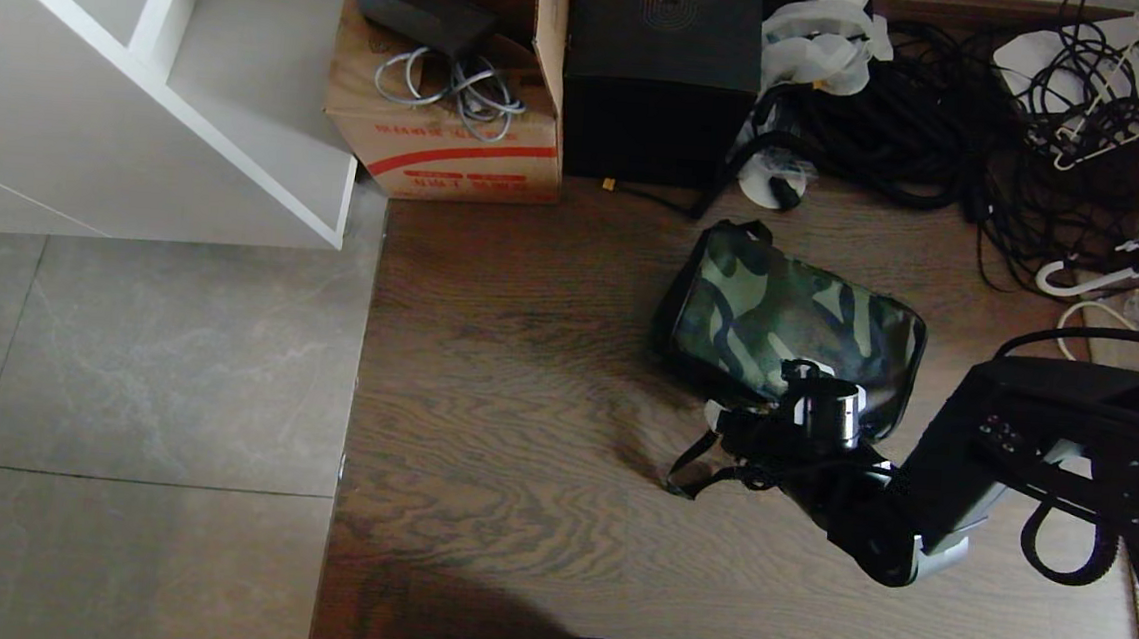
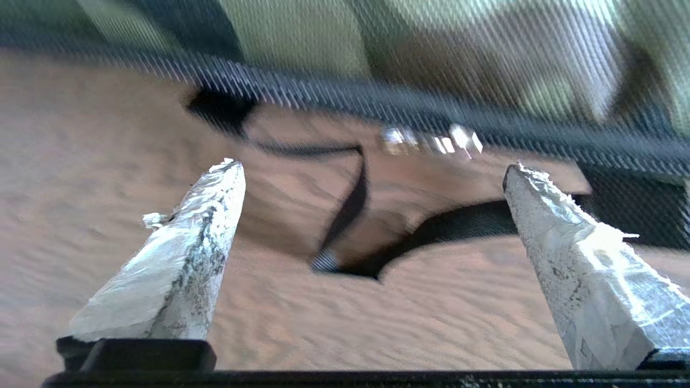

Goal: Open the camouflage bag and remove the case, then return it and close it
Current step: Open the top of the storage box

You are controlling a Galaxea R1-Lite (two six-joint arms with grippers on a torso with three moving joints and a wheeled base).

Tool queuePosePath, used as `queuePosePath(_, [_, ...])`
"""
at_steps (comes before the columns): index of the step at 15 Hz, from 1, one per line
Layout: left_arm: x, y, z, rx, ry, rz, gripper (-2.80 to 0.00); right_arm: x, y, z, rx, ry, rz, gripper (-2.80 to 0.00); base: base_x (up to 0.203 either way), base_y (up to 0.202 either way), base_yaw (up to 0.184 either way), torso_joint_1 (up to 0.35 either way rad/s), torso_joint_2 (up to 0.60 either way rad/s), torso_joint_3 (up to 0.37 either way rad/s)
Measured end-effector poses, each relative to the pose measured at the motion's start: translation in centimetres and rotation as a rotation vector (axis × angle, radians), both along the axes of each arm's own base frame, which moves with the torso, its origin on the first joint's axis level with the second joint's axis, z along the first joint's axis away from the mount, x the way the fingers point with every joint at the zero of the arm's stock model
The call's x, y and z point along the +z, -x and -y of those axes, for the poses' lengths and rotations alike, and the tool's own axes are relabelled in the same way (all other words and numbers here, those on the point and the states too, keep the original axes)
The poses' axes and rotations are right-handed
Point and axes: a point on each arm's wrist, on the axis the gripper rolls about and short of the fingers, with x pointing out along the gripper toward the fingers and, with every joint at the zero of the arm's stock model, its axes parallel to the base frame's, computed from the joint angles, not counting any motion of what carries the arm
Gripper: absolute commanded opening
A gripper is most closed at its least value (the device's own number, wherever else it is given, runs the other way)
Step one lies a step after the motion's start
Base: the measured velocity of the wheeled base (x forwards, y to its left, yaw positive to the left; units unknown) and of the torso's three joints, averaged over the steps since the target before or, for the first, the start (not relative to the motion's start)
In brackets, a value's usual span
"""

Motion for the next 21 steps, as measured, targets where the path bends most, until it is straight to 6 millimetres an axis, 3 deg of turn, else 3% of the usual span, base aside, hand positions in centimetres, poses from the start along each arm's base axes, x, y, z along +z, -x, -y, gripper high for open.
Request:
queuePosePath(10, [0.0, 0.0, 0.0, 0.0, 0.0, 0.0, -2.8, 0.3, -1.3, -0.4, -0.006, -0.02, 0.033, 0.0, 0.0, 0.0, 0.0, 0.0, 0.0, 0.0])
queuePosePath(15, [0.0, 0.0, 0.0, 0.0, -0.001, 0.0, -2.8, -0.2, 0.0, 0.3, 0.007, 0.016, -0.074, 0.0, 0.0, 0.0, 0.0, 0.0, 0.0, 0.0])
queuePosePath(21, [0.0, 0.0, 0.0, 0.0, 0.0, 0.0, -2.8, 0.9, 0.5, 0.7, 0.019, 0.016, -0.079, 0.0, 0.0, 0.0, 0.0, 0.0, 0.0, 0.0])
